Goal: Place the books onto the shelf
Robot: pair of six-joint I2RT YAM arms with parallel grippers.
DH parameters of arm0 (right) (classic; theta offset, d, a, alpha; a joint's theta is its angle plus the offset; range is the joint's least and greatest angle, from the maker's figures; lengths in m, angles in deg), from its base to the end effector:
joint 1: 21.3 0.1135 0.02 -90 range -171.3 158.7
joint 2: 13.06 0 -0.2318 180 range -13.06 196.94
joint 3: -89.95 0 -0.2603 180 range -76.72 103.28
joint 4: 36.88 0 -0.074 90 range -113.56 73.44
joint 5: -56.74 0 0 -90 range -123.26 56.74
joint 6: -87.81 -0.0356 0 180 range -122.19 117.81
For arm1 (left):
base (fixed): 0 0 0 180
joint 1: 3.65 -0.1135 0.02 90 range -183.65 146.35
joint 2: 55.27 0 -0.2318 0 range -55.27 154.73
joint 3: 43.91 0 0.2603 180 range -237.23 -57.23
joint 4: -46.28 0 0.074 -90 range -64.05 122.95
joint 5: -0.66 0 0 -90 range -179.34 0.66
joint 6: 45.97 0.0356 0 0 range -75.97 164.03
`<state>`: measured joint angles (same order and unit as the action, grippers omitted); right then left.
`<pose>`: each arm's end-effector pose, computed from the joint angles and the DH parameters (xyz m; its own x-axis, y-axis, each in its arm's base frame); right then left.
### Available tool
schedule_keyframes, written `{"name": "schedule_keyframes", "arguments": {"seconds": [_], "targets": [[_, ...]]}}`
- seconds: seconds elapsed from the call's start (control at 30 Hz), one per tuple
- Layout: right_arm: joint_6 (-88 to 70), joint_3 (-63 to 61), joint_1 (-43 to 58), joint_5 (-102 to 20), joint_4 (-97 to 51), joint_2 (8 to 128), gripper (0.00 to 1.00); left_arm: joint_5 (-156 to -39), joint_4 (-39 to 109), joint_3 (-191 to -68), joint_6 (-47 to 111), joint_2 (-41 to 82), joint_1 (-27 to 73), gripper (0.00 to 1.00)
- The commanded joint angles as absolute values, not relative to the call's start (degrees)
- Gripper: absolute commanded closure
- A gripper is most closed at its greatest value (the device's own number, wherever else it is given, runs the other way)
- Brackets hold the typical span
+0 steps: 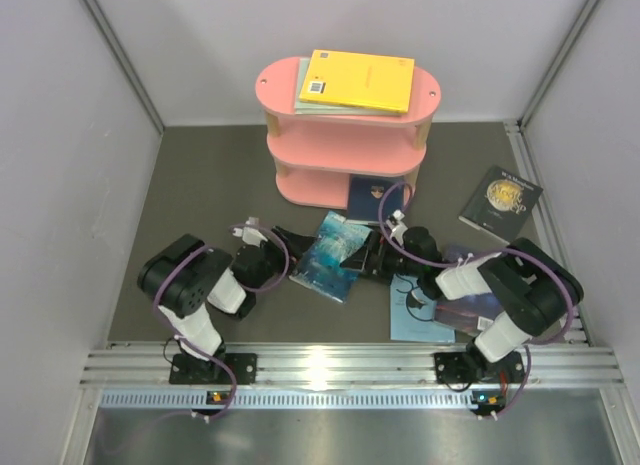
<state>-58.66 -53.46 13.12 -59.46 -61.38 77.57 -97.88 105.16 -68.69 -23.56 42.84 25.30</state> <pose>0.2118 0.1642 0.0824 -0.9116 0.2821 -0.2991 -0.1161 0.5212 0.8455 0.2014 -0.1175 0.0664 -0.6421 -0.6896 -0.3349 0.0286 0.4150 -0.9094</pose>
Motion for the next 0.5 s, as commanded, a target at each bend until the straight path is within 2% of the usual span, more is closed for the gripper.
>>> {"name": "schedule_keyframes", "arguments": {"seconds": [0.0,0.1,0.2,0.3,0.4,0.43,0.47], "targets": [[-62.7,-57.2,21.1,-59.8,-70.3,87.1,0.0,-123.6,130.2,-67.2,-41.5,51.7,31.2,0.06],[-64.8,-59.4,22.0,-59.5,-75.8,88.1,0.03,-124.6,130.1,-68.0,-41.3,49.8,32.9,0.18],[-66.1,-61.2,22.4,-58.7,-78.8,87.1,0.05,-124.7,128.2,-67.3,-41.4,43.6,34.9,0.19],[-66.9,-62.4,23.0,-57.3,-79.8,85.1,0.05,-124.8,118.7,-67.9,-38.2,32.7,36.9,0.2],[-67.4,-62.7,24.1,-55.9,-79.2,83.3,0.05,-120.6,87.1,-73.9,-26.5,17.6,40.9,0.2],[-67.7,-62.8,24.8,-55.2,-78.8,82.9,0.05,-118.1,69.7,-79.3,-22.5,14.3,42.6,0.17],[-67.7,-62.6,25.1,-54.9,-78.5,82.7,0.04,-112.8,63.2,-81.6,-17.2,9.8,44.2,0.15]]}}
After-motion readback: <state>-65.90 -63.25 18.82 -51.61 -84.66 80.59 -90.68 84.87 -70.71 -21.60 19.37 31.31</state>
